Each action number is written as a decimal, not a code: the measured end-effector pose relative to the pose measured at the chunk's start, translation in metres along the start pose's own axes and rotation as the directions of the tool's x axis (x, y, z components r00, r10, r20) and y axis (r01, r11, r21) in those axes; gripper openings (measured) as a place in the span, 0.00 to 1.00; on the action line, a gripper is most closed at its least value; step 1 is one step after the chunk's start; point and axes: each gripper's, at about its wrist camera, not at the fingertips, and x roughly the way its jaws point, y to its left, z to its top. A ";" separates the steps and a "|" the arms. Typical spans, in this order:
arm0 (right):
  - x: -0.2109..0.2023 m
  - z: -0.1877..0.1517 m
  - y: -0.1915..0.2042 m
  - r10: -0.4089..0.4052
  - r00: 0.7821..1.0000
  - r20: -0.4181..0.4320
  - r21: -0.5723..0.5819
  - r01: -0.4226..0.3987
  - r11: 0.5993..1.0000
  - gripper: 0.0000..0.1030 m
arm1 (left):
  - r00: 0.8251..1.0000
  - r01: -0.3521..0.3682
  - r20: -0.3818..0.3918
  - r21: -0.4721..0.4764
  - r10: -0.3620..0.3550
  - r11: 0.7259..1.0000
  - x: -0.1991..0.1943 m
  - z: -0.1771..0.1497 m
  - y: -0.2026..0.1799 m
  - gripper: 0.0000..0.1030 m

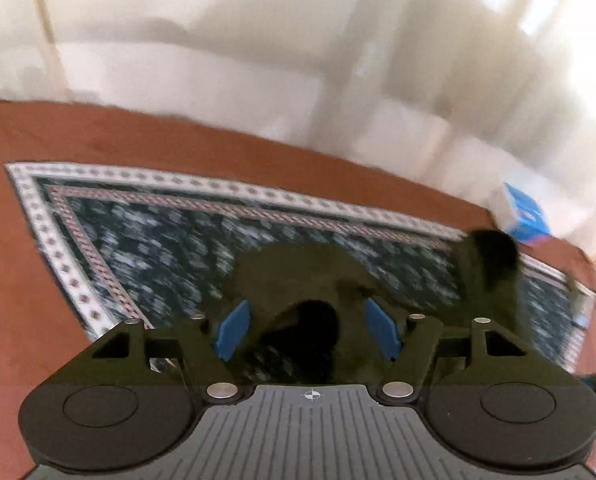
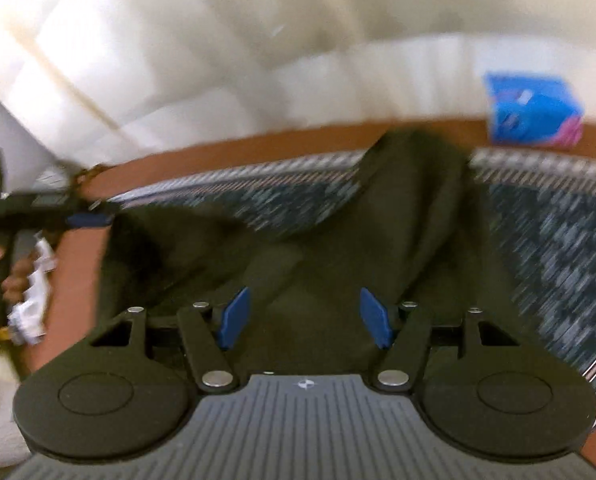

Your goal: Fold clothes

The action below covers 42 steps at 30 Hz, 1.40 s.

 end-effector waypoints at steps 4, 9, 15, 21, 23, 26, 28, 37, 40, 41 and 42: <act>-0.001 -0.032 0.042 0.017 1.000 0.004 0.048 -0.017 0.999 0.65 | 0.998 0.042 -0.056 0.170 -0.033 0.985 0.005 -0.020 -0.015 0.75; -0.001 -0.067 0.085 -0.023 0.999 0.039 0.159 0.016 0.987 0.65 | 0.992 -0.015 -0.120 0.189 0.038 0.982 0.057 -0.030 0.000 0.75; 0.011 -0.104 0.129 -0.126 0.992 0.026 0.242 0.116 0.963 0.65 | 0.980 0.049 -0.196 0.160 -0.017 0.986 0.096 -0.025 0.006 0.75; 0.010 -0.128 0.159 -0.159 0.987 -0.003 0.283 0.153 0.947 0.65 | 0.967 0.081 -0.248 0.081 -0.059 0.993 0.121 -0.020 0.008 0.10; 0.010 -0.135 0.163 -0.154 0.988 -0.020 0.292 0.153 0.944 0.64 | 0.953 0.128 -0.281 0.050 -0.109 0.991 0.120 -0.014 0.008 0.01; 0.010 -0.148 0.164 -0.130 0.990 -0.055 0.319 0.141 0.937 0.61 | 0.949 0.208 -0.262 0.100 -0.176 0.973 0.094 0.001 -0.001 0.00; 0.010 -0.160 0.165 -0.107 0.992 -0.073 0.340 0.126 0.932 0.60 | 0.946 0.256 -0.233 0.106 -0.226 0.961 0.074 0.015 -0.003 0.00; 0.035 -0.216 0.168 0.005 0.990 -0.142 0.481 0.064 0.874 0.52 | 0.970 0.237 -0.095 0.172 -0.224 0.956 0.026 0.071 -0.014 0.00; 0.048 -0.220 0.167 -0.045 0.990 -0.137 0.480 0.106 0.871 0.52 | 0.971 0.229 -0.105 0.158 -0.214 0.961 0.030 0.077 -0.011 0.00; 0.050 -0.222 0.166 -0.061 0.990 -0.128 0.493 0.117 0.862 0.52 | 0.972 0.226 -0.106 0.157 -0.211 0.961 0.030 0.077 -0.011 0.00; 0.052 -0.224 0.164 -0.073 0.991 -0.114 0.512 0.122 0.850 0.52 | 0.972 0.224 -0.109 0.157 -0.209 0.962 0.031 0.077 -0.011 0.00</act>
